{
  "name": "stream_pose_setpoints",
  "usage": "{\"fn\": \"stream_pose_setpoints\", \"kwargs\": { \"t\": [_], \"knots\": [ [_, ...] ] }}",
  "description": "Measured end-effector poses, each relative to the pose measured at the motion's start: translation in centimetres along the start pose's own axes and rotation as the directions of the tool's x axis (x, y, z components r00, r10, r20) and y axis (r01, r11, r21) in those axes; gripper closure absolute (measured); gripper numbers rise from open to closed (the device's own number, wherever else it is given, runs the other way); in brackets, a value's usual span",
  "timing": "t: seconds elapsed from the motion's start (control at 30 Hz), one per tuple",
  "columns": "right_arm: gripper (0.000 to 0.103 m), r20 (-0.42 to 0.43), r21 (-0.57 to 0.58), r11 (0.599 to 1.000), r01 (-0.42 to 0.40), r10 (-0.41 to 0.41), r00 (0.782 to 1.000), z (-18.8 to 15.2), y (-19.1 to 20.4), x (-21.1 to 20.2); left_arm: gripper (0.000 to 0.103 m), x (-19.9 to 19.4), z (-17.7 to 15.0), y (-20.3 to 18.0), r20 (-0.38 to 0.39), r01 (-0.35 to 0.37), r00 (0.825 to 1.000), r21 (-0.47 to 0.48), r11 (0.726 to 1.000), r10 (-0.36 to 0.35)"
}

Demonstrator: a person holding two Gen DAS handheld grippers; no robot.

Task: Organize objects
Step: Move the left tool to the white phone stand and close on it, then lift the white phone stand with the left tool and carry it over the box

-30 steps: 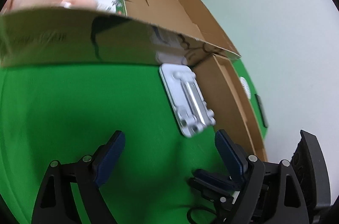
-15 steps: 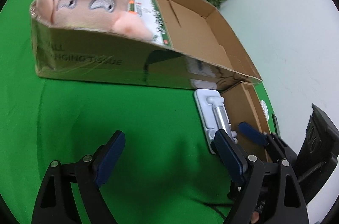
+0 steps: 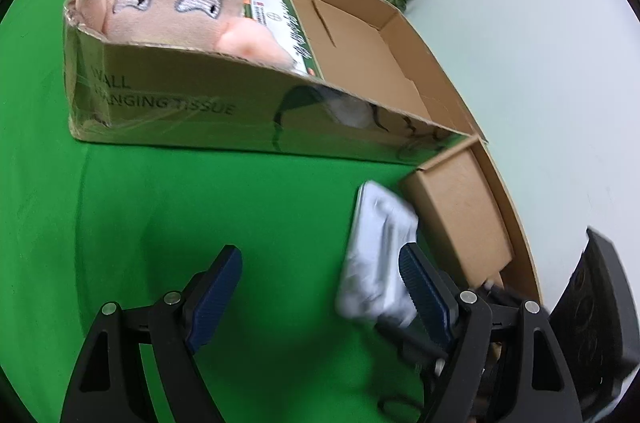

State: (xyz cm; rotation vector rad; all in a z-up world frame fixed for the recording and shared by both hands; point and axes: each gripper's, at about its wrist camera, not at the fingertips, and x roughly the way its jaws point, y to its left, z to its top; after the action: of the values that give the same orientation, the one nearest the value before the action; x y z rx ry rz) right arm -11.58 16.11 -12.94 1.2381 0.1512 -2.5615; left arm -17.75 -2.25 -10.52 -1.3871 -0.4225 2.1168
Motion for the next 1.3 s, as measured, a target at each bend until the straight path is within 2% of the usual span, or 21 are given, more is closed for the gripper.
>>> {"fn": "stream_pose_setpoints", "kwargs": {
  "t": [0.1,0.13,0.17,0.2,0.23,0.3,0.43,0.5,0.6,0.67,0.77,0.8,0.9,0.97,1.03,1.13,1.2,1.3],
  "knots": [
    [0.063,0.021,-0.017,0.999,-0.038,0.038,0.999,-1.1,0.3,-0.2,0.023,0.6,-0.1,-0.3,-0.023,0.023,0.999,-0.004,1.0,-0.023],
    [0.056,0.025,-0.018,0.998,-0.058,0.058,0.998,-1.1,0.2,-0.3,0.023,0.9,-0.1,-0.5,-0.031,0.023,0.999,-0.004,1.0,-0.023],
    [0.042,0.013,-0.008,0.997,-0.079,0.08,0.997,-0.9,-0.1,-0.3,0.023,1.2,-0.1,-0.6,-0.042,0.02,0.999,-0.005,1.0,-0.02],
    [0.032,-0.001,0.001,0.995,-0.096,0.096,0.995,-0.6,-0.3,-0.4,0.023,1.3,-0.1,-0.7,-0.046,0.02,0.999,-0.005,1.0,-0.02],
    [0.017,0.001,0.005,0.997,-0.081,0.081,0.997,-0.3,-0.6,-0.6,0.023,1.4,0.0,-0.9,-0.043,0.018,0.999,-0.002,1.0,-0.018],
    [0.017,0.031,0.01,1.0,-0.023,0.023,0.999,0.1,-1.1,-1.2,0.023,1.7,0.2,-1.2,-0.05,0.036,0.998,-0.005,0.999,-0.036],
    [0.016,0.021,0.1,0.995,-0.032,0.03,0.999,0.5,-2.9,-1.5,0.023,2.8,0.5,-1.6,-0.059,0.089,0.994,-0.021,0.996,-0.09],
    [0.016,0.011,0.096,0.995,-0.02,0.019,1.0,0.5,-2.6,-1.3,0.023,3.5,0.8,-2.0,-0.085,0.136,0.987,-0.029,0.99,-0.138],
    [0.015,-0.008,0.078,0.997,0.004,-0.004,1.0,0.3,-2.1,-1.2,0.022,4.6,0.4,-2.9,-0.171,0.231,0.957,-0.03,0.973,-0.232],
    [0.015,-0.01,0.068,0.997,0.018,-0.018,1.0,0.0,-1.9,-1.2,0.022,4.4,-0.3,-3.5,-0.187,0.246,0.952,-0.004,0.969,-0.242],
    [0.015,-0.004,0.069,0.998,0.007,-0.007,1.0,-0.8,-1.7,-1.8,0.022,4.4,-1.7,-3.6,-0.241,0.328,0.913,-0.048,0.944,-0.329],
    [0.015,-0.001,0.065,0.998,-0.003,0.003,1.0,-0.9,-1.5,-2.1,0.022,4.2,-2.4,-3.7,-0.257,0.355,0.898,-0.06,0.933,-0.358],
    [0.015,-0.005,0.045,0.993,-0.11,0.111,0.994,-1.8,-0.5,-3.0,0.022,3.5,-3.7,-4.0,-0.268,0.374,0.888,-0.057,0.926,-0.375],
    [0.015,-0.009,0.02,0.993,-0.114,0.114,0.993,-2.4,0.3,-3.1,0.022,2.8,-3.9,-3.9,-0.245,0.339,0.908,-0.047,0.94,-0.34],
    [0.015,-0.009,0.005,0.999,-0.047,0.047,0.999,-2.6,0.6,-2.6,0.022,2.2,-3.4,-3.5,-0.201,0.296,0.933,-0.047,0.954,-0.299],
    [0.015,-0.006,0.078,0.997,-0.006,0.006,1.0,-1.8,-0.7,-1.9,0.022,1.6,-1.9,-2.9,-0.142,0.22,0.963,-0.068,0.973,-0.227],
    [0.015,-0.03,0.114,0.993,0.014,-0.01,0.999,-1.1,-1.3,-1.0,0.022,1.7,-0.9,-2.9,-0.119,0.181,0.975,-0.064,0.981,-0.188],
    [0.022,-0.09,0.119,0.991,0.061,-0.05,0.995,-1.0,-1.2,0.7,0.023,2.1,-0.1,-2.9,-0.114,0.175,0.977,-0.055,0.983,-0.18]
  ]
}}
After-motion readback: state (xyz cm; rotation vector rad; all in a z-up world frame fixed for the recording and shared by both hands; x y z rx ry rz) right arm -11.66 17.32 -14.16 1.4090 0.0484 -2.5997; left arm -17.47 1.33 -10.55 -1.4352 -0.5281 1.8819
